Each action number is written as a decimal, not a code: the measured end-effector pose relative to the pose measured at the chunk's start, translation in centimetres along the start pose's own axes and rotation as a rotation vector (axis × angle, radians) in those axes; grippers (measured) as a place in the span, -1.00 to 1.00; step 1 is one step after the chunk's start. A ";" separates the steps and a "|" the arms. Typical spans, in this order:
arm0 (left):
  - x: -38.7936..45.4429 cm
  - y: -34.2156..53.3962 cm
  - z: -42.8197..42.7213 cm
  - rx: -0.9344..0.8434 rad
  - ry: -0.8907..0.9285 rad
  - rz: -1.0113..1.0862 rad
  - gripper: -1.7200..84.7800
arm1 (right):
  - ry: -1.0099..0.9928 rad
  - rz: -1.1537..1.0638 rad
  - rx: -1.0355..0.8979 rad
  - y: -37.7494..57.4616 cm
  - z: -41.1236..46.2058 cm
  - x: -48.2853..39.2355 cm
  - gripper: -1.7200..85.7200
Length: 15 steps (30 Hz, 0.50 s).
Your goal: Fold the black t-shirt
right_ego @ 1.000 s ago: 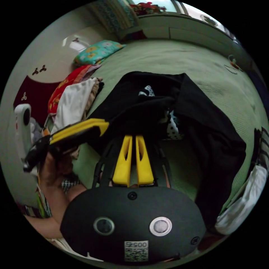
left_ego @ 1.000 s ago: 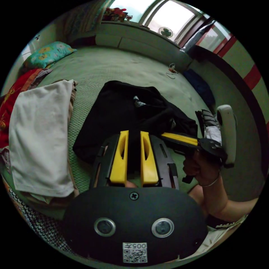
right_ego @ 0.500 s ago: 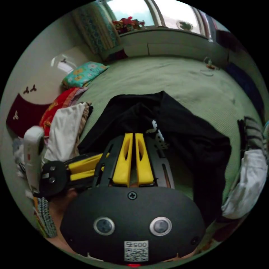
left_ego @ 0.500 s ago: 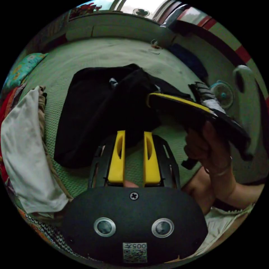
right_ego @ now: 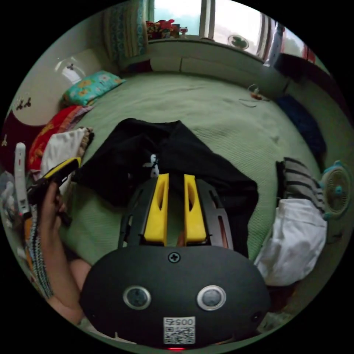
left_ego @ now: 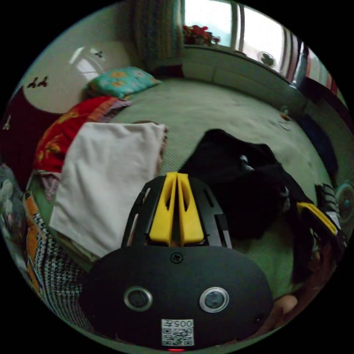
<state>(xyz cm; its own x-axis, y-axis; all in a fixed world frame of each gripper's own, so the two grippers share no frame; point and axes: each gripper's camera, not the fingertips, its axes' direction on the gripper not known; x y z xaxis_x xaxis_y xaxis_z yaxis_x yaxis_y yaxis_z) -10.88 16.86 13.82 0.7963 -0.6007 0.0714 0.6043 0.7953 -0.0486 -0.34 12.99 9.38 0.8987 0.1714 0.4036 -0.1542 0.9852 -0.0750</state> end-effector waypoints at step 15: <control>6.0 3.5 -1.9 -0.153 0.295 0.205 -0.97 | 0.201 -0.170 -0.178 -0.6 2.1 -1.8 -0.76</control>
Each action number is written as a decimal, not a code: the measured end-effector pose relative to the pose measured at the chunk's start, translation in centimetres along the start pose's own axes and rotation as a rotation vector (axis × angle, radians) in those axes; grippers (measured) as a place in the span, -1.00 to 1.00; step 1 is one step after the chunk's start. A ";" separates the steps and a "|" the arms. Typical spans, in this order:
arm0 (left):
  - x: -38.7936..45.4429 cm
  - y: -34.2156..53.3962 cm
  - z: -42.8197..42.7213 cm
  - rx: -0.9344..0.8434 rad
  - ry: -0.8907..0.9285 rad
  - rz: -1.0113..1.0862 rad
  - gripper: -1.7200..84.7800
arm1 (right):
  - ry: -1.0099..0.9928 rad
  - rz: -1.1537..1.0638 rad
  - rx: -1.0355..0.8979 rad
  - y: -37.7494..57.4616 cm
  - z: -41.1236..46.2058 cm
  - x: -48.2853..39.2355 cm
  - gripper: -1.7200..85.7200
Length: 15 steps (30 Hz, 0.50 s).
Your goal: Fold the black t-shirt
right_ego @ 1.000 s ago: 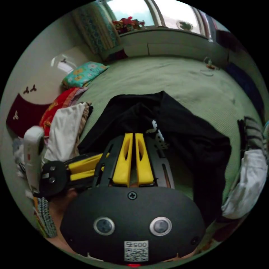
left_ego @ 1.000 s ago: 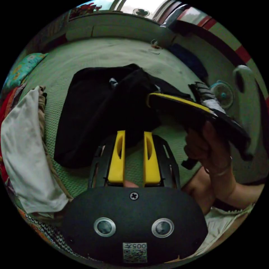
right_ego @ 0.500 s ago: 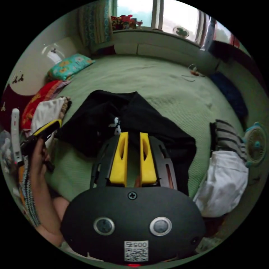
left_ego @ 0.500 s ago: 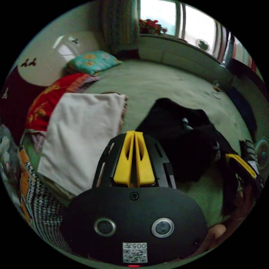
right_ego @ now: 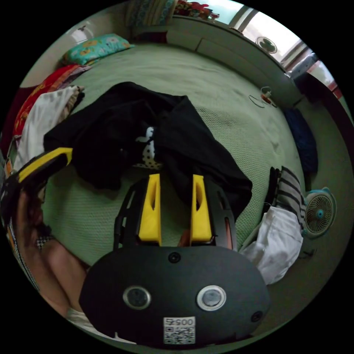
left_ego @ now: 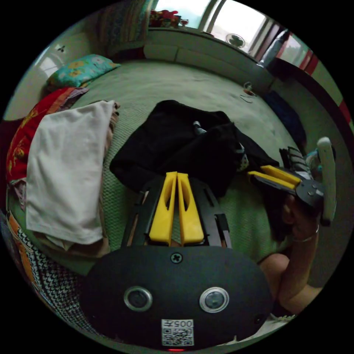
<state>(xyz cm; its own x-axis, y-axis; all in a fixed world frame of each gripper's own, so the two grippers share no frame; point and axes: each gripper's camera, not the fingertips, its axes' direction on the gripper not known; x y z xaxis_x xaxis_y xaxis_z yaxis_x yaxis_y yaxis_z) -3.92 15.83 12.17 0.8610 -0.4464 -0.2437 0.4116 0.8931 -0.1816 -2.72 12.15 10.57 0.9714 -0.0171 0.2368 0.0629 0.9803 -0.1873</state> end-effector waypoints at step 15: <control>8.7 0.4 3.1 -0.175 0.114 0.303 -0.77 | -0.210 0.206 0.125 2.1 -2.1 7.4 -1.00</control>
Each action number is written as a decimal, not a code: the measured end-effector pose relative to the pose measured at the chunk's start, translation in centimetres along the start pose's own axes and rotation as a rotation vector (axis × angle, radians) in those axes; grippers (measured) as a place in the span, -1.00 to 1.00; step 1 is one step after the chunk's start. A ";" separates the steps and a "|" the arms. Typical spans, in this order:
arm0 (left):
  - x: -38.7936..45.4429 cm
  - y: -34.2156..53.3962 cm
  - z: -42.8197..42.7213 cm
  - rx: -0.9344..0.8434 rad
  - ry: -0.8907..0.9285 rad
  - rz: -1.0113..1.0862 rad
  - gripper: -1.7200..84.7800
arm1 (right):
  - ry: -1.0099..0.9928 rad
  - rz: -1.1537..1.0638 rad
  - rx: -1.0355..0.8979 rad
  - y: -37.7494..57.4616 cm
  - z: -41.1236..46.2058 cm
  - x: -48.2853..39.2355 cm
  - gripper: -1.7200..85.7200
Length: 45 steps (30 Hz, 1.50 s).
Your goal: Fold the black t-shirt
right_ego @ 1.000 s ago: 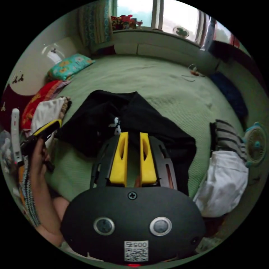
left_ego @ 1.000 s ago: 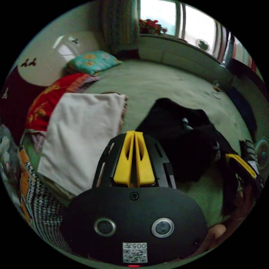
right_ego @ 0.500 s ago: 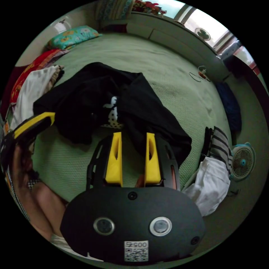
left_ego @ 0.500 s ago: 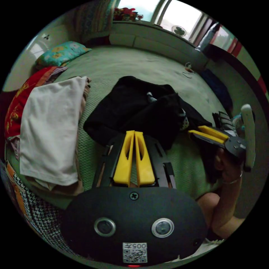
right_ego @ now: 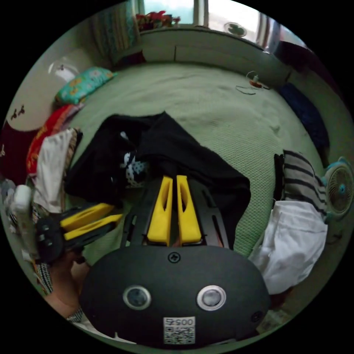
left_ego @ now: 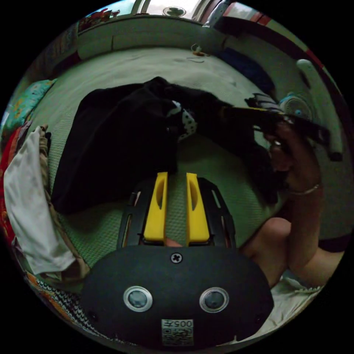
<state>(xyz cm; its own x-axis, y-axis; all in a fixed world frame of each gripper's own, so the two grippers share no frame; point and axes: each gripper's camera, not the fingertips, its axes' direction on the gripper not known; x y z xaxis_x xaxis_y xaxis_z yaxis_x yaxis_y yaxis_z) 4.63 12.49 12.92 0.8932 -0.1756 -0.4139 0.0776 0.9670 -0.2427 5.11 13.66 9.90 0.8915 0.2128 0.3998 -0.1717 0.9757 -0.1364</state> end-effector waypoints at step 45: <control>-7.4 8.3 -12.5 0.244 -0.231 -0.324 -0.83 | 0.008 -0.423 -0.017 0.8 1.6 -10.4 -0.87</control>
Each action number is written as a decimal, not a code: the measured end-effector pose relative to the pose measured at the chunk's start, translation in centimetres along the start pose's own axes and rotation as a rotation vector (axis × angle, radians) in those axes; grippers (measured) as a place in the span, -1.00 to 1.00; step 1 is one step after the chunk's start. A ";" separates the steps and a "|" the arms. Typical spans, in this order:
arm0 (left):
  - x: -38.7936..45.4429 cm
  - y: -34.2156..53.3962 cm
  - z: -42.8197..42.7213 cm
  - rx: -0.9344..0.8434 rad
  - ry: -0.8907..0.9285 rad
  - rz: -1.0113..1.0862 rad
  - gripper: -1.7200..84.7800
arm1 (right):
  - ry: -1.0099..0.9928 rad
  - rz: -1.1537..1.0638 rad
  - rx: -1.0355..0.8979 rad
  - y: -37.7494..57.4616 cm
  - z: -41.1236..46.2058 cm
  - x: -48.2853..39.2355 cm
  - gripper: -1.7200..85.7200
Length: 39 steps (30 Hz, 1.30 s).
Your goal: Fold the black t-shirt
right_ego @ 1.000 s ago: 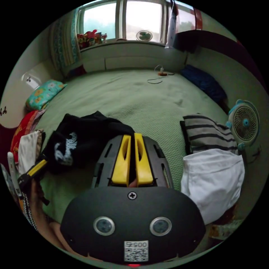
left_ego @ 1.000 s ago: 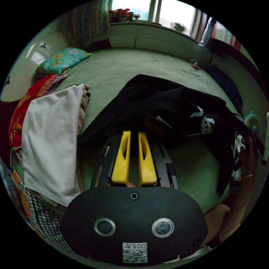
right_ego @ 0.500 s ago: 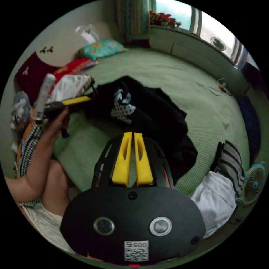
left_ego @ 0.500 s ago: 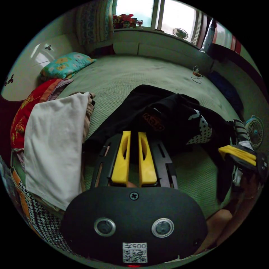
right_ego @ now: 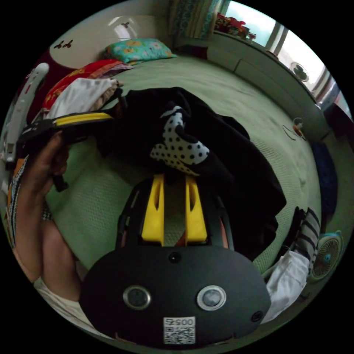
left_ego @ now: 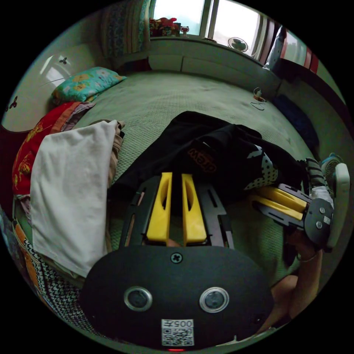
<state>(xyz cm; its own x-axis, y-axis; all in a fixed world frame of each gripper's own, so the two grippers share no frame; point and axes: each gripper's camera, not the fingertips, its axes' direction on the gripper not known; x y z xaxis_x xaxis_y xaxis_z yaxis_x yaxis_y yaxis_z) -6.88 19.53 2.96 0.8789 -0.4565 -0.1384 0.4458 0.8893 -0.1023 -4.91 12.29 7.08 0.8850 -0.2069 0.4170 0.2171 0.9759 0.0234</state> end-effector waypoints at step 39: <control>-16.1 24.0 -26.7 0.042 0.054 -0.126 -0.77 | -0.383 -0.001 0.167 7.6 -20.2 -23.0 -1.00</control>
<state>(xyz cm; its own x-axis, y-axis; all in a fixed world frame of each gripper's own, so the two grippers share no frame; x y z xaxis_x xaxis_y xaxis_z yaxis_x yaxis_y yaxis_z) -14.91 47.44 -23.60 0.8054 -0.5647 -0.1804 0.5600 0.8245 -0.0809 -15.28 23.06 -20.65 0.6611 -0.1976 0.7238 0.1205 0.9801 0.1576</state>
